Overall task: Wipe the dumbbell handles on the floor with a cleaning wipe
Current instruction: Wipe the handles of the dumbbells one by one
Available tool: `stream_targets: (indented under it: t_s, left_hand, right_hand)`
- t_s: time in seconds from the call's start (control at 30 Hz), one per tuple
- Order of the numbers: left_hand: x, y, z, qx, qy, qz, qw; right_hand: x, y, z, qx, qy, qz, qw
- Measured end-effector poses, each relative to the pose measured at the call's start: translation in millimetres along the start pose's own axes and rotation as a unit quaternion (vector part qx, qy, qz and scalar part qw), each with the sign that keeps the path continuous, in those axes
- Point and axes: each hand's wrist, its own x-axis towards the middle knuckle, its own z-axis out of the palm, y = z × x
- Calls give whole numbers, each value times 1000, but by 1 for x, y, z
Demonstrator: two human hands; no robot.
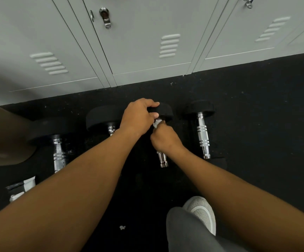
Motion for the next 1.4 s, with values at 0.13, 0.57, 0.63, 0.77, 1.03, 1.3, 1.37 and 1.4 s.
stream_targets:
  t_s: [0.13, 0.57, 0.63, 0.77, 1.03, 1.3, 1.37, 1.4]
  left_hand:
    - [0, -3, -1, 0, 0, -9, 1000]
    - [-1, -6, -4, -10, 4, -8, 1000]
    - [-2, -8, -4, -13, 3, -7, 1000]
    - [-3, -6, -4, -20, -2, -10, 1000]
    - [-3, -5, -4, -15, -1, -12, 1000]
    - [-3, -7, -6, -28, -10, -9, 1000]
    - [-2, -8, -7, -33, -11, -7, 999]
    - [-2, -9, -6, -34, -11, -6, 999]
  right_hand:
    - [-32, 8, 20, -73, -34, -27, 996]
    - [-33, 17, 18, -150, -29, -109, 982]
    - [-42, 32, 18, -166, -43, -128, 977]
    - [-40, 41, 14, -166, -47, -124, 977]
    - [-23, 33, 12, -173, -30, -159, 971]
    - [-34, 72, -18, -117, -118, -214, 963]
    - [-31, 73, -34, 1, -82, -158, 984]
    - [-30, 73, -41, 56, -51, -136, 988]
